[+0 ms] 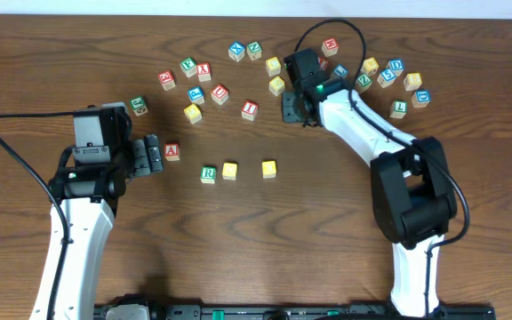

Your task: Spell out ROBOT

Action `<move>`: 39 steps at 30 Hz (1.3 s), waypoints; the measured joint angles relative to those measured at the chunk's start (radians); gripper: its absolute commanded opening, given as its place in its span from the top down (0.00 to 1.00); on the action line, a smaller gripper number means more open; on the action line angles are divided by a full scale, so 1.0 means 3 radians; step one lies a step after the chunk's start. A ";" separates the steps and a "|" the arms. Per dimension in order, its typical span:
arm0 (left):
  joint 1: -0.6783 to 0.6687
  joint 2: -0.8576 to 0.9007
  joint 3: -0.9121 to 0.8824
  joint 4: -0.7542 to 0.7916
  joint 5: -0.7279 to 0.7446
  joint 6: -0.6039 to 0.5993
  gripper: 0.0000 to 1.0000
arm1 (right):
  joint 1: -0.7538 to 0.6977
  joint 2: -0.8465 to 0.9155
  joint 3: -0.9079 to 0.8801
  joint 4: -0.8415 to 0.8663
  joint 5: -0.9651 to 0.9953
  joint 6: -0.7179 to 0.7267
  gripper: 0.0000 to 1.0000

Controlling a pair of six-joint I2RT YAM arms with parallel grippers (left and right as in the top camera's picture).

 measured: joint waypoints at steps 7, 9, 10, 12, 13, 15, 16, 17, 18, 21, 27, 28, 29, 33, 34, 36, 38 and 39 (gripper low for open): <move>0.0000 0.0000 0.0000 0.0000 0.0000 -0.0001 0.04 | 0.0024 0.0033 -0.0001 0.0056 -0.0005 -0.0001 0.65; 0.0000 0.0001 0.0000 0.0000 0.0000 0.0000 0.04 | 0.0024 0.0033 -0.0001 0.0051 -0.0004 0.0001 0.64; 0.0000 0.0000 0.0000 0.0000 0.0000 0.0000 0.04 | 0.0024 0.0033 -0.0001 0.0052 -0.0001 0.0003 0.64; 0.0000 0.0000 0.0000 0.0000 0.0000 0.0000 0.04 | 0.0024 0.0033 -0.0001 0.0045 0.0011 0.0003 0.65; 0.0000 0.0000 0.0000 0.0000 0.0000 0.0000 0.04 | 0.0024 0.0033 -0.0001 0.0045 0.0019 0.0004 0.65; 0.0000 0.0001 0.0000 0.0000 0.0000 0.0000 0.04 | 0.0024 0.0033 -0.0001 0.0046 0.0022 0.0005 0.65; 0.0000 0.0001 0.0000 0.0000 0.0000 -0.0001 0.04 | 0.0024 0.0033 -0.0001 0.0046 0.0023 0.0005 0.64; 0.0000 0.0001 0.0000 0.0000 0.0000 0.0000 0.04 | 0.0024 0.0033 -0.0001 0.0046 0.0025 0.0005 0.64; 0.0000 0.0000 0.0000 0.0000 0.0000 0.0000 0.04 | 0.0024 0.0033 -0.0001 0.0046 0.0033 0.0005 0.64; 0.0000 0.0001 0.0000 0.0000 0.0000 0.0000 0.04 | 0.0024 0.0033 -0.0001 0.0046 0.0055 0.0006 0.64; 0.0000 0.0001 0.0000 0.0000 0.0000 -0.0001 0.04 | 0.0024 0.0033 -0.0001 0.0051 0.0106 0.0013 0.64; 0.0000 0.0000 0.0000 0.0000 0.0000 -0.0001 0.04 | 0.0024 0.0033 -0.0001 0.0051 0.0107 0.0013 0.65; 0.0000 0.0000 0.0000 0.0000 0.0000 -0.0001 0.04 | 0.0024 0.0033 -0.0001 0.0052 0.0108 0.0013 0.64; 0.0000 0.0000 0.0000 0.0000 0.0000 0.0000 0.04 | 0.0025 0.0033 -0.0001 0.0057 0.0108 0.0013 0.65; 0.0000 0.0001 0.0000 0.0000 0.0000 0.0000 0.04 | 0.0028 0.0033 -0.0001 0.0061 0.0109 0.0013 0.65; 0.0000 0.0000 0.0000 0.0000 0.0000 0.0000 0.04 | 0.0034 0.0034 -0.0001 0.0070 0.0109 0.0013 0.65; 0.0000 0.0000 0.0000 0.0000 0.0000 0.0000 0.04 | 0.0045 0.0036 -0.0001 0.0074 0.0111 0.0014 0.65; 0.0000 0.0001 0.0000 0.0000 0.0000 0.0000 0.04 | 0.0051 0.0039 -0.0001 0.0081 0.0111 0.0014 0.65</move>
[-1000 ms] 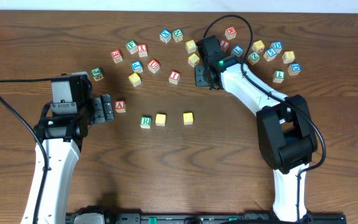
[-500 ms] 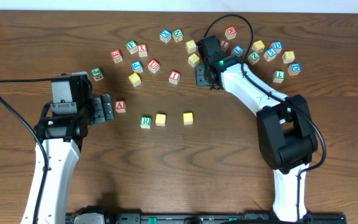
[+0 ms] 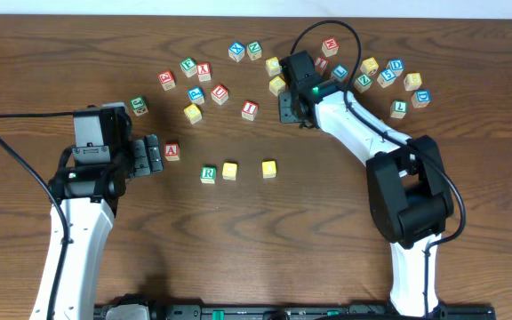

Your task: Spell out ROBOT

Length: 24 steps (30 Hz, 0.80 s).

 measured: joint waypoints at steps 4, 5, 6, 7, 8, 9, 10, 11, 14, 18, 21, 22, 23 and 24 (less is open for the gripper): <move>0.0000 0.0000 0.0000 0.0000 0.0000 0.0000 0.04 | 0.0022 0.0034 0.0000 0.0047 -0.0001 0.0000 0.65; 0.0000 0.0000 0.0000 0.0000 0.0000 0.0000 0.04 | 0.0023 0.0042 0.0000 0.0052 0.0000 0.0000 0.65; 0.0000 -0.0001 0.0000 0.0000 0.0000 -0.0001 0.04 | 0.0024 0.0046 0.0000 0.0050 -0.0001 0.0000 0.65; 0.0000 -0.0001 0.0000 0.0000 0.0000 -0.0001 0.04 | 0.0024 0.0047 -0.0001 0.0050 0.0000 0.0000 0.65; 0.0000 0.0000 0.0000 0.0000 0.0000 -0.0001 0.04 | 0.0024 0.0047 -0.0001 0.0053 0.0000 0.0000 0.66; 0.0000 0.0000 0.0000 0.0000 0.0000 -0.0001 0.04 | 0.0024 0.0047 -0.0001 0.0057 0.0001 0.0000 0.66; 0.0000 -0.0001 0.0000 0.0000 0.0000 0.0000 0.04 | 0.0024 0.0047 -0.0001 0.0058 0.0003 0.0000 0.66; 0.0000 0.0000 0.0000 0.0000 0.0000 -0.0001 0.04 | 0.0024 0.0047 -0.0001 0.0057 0.0006 0.0001 0.67; 0.0000 0.0000 0.0000 0.0000 0.0000 0.0000 0.04 | 0.0024 0.0047 -0.0001 0.0061 0.0024 0.0003 0.67; 0.0000 0.0000 0.0000 0.0000 0.0000 0.0000 0.04 | 0.0024 0.0047 -0.0001 0.0062 0.0080 0.0025 0.68; 0.0000 0.0000 0.0000 0.0000 0.0000 0.0000 0.04 | 0.0024 0.0047 -0.0001 0.0062 0.0090 0.0039 0.68; 0.0000 0.0000 0.0000 0.0000 0.0000 -0.0001 0.04 | 0.0024 0.0047 -0.0001 0.0066 0.0099 0.0046 0.68; 0.0000 -0.0001 0.0000 0.0000 0.0000 0.0000 0.03 | 0.0024 0.0047 -0.0001 0.0070 0.0102 0.0051 0.68; 0.0000 -0.0001 0.0000 0.0000 0.0000 0.0000 0.04 | 0.0024 0.0047 -0.0001 0.0071 0.0104 0.0052 0.68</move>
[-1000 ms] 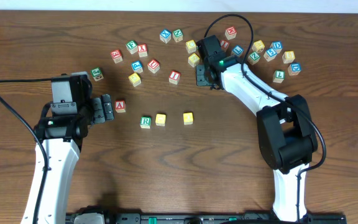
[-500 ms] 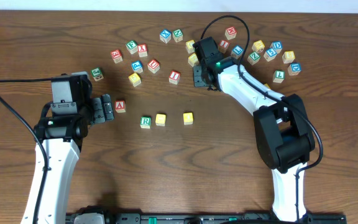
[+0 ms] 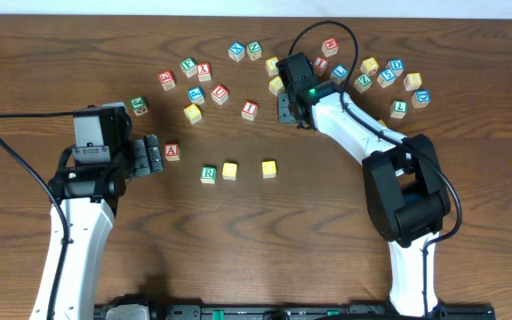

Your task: Spell out ROBOT

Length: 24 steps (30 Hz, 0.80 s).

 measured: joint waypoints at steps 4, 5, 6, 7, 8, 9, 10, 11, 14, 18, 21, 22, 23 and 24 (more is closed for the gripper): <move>0.0000 0.0000 0.0000 0.0000 0.0000 0.0000 0.04 | 0.0001 0.0000 0.0000 0.0000 0.0011 0.0001 0.67; 0.0000 0.0000 0.0000 0.0000 0.0000 0.0000 0.04 | 0.0003 0.0000 0.0000 0.0000 0.0017 0.0001 0.67; 0.0000 0.0001 0.0000 0.0000 0.0000 0.0000 0.04 | 0.0003 0.0000 0.0000 0.0001 0.0018 0.0001 0.68; 0.0000 0.0001 0.0000 0.0000 0.0000 0.0000 0.04 | 0.0004 0.0000 0.0000 0.0001 0.0020 0.0001 0.68; 0.0000 0.0001 0.0000 0.0000 0.0000 -0.0001 0.04 | 0.0004 0.0000 0.0000 0.0001 0.0020 0.0001 0.68; 0.0000 0.0000 0.0000 0.0000 0.0000 0.0000 0.04 | 0.0004 0.0000 0.0000 0.0001 0.0020 0.0001 0.68; 0.0000 0.0001 0.0000 0.0000 0.0000 -0.0001 0.04 | 0.0004 0.0000 0.0000 0.0000 0.0022 0.0001 0.68; 0.0000 0.0001 0.0000 0.0000 0.0000 0.0000 0.04 | 0.0006 0.0000 0.0000 0.0001 0.0023 0.0001 0.68; 0.0000 0.0000 0.0000 0.0000 0.0000 0.0000 0.04 | 0.0025 0.0000 -0.0015 0.0048 0.0033 0.0001 0.68; 0.0000 0.0001 0.0000 0.0000 0.0000 0.0000 0.03 | 0.0062 0.0000 -0.0118 0.0168 0.0032 0.0024 0.69; 0.0000 0.0001 0.0000 0.0000 0.0000 0.0000 0.04 | 0.0078 0.0003 -0.0161 0.0168 0.0032 0.0027 0.69; 0.0000 0.0000 0.0000 0.0000 0.0000 0.0000 0.04 | 0.0078 0.0005 -0.0163 0.0178 0.0032 0.0027 0.69; 0.0000 0.0000 0.0000 0.0000 0.0000 0.0000 0.04 | 0.0078 0.0006 -0.0163 0.0186 0.0032 0.0027 0.69; 0.0000 0.0001 0.0000 0.0000 0.0000 0.0000 0.04 | 0.0078 0.0006 -0.0163 0.0188 0.0032 0.0027 0.69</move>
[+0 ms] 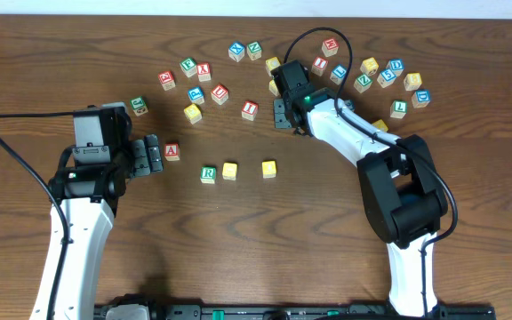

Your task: Spell out ROBOT

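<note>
Near the table's middle a short row has formed: a green R block (208, 173), a yellow block (229, 170) touching it, and after a gap another yellow block (268, 168). My right gripper (278, 114) points down just right of a red I block (250, 108); its fingers look open and hold nothing. The arm behind it partly covers a yellow block (274, 87). My left gripper (152, 156) lies low at the left, open, its tips just short of a red A block (172, 150).
Several loose letter blocks lie in an arc along the back, from a green block (138, 106) at the left to a cluster around a blue block (421, 98) at the right. The right arm's cable (314, 36) loops over the back blocks.
My right gripper has moved a little to the left, closer to the red I block. The left arm and all the blocks are where they were.
My right gripper stood empty well to the right of the red I block, below the yellow blocks at the back. At each later moment it was a bit farther left. The row of three blocks and my left arm stayed as they were throughout.
</note>
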Action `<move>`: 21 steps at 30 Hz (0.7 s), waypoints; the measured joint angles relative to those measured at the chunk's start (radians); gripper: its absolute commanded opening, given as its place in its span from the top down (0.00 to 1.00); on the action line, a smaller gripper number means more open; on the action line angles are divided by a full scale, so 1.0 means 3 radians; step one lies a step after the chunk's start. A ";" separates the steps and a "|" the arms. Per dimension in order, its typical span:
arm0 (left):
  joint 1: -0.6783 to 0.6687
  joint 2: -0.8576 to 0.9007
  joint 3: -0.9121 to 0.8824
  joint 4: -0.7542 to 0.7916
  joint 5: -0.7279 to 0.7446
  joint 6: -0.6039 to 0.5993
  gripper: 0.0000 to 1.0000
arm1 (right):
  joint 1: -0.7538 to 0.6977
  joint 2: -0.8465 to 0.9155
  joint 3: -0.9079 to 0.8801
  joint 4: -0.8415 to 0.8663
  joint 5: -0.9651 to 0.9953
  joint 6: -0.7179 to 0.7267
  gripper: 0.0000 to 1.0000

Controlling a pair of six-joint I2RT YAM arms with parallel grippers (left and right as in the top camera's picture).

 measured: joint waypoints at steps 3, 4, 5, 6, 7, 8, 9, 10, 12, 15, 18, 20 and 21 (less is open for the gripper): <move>0.0000 -0.0001 0.0000 0.0000 0.0000 -0.0001 0.04 | 0.0000 0.0003 0.0000 0.0001 0.0000 0.0000 0.69; 0.0000 0.0000 0.0000 0.0000 0.0000 0.0000 0.04 | 0.0000 0.0004 0.0000 0.0001 0.0001 0.0000 0.69; 0.0000 -0.0001 0.0000 0.0000 0.0000 0.0000 0.04 | 0.0000 0.0004 0.0000 0.0003 0.0001 0.0000 0.69; 0.0000 0.0000 0.0000 0.0000 0.0000 0.0000 0.04 | 0.0000 0.0004 0.0000 0.0003 0.0000 0.0000 0.69; 0.0000 0.0000 0.0000 0.0000 0.0000 -0.0001 0.04 | 0.0000 0.0005 0.0000 0.0006 0.0000 0.0000 0.68; 0.0000 0.0000 0.0000 0.0000 0.0000 0.0000 0.04 | 0.0000 0.0009 0.0000 0.0014 0.0001 0.0001 0.68; 0.0000 -0.0001 0.0000 0.0000 0.0000 0.0000 0.04 | 0.0000 0.0010 0.0000 0.0023 0.0000 0.0000 0.68; 0.0000 0.0000 0.0000 0.0000 0.0000 0.0000 0.04 | 0.0000 0.0014 0.0000 0.0041 0.0000 0.0000 0.67; 0.0000 -0.0001 0.0000 0.0000 0.0000 0.0000 0.04 | 0.0000 0.0017 0.0000 0.0075 0.0001 0.0000 0.66; 0.0000 -0.0001 0.0000 0.0000 0.0000 0.0000 0.04 | 0.0000 0.0018 0.0000 0.0118 0.0001 0.0001 0.66; 0.0000 -0.0001 0.0000 0.0000 0.0000 0.0000 0.04 | 0.0000 0.0018 0.0000 0.0141 0.0001 0.0001 0.67; 0.0000 0.0000 0.0000 0.0000 0.0000 0.0000 0.04 | 0.0000 0.0018 0.0000 0.0140 0.0001 0.0001 0.70; 0.0000 0.0000 0.0000 0.0000 0.0000 0.0000 0.04 | 0.0000 0.0019 0.0000 0.0137 0.0001 0.0004 0.72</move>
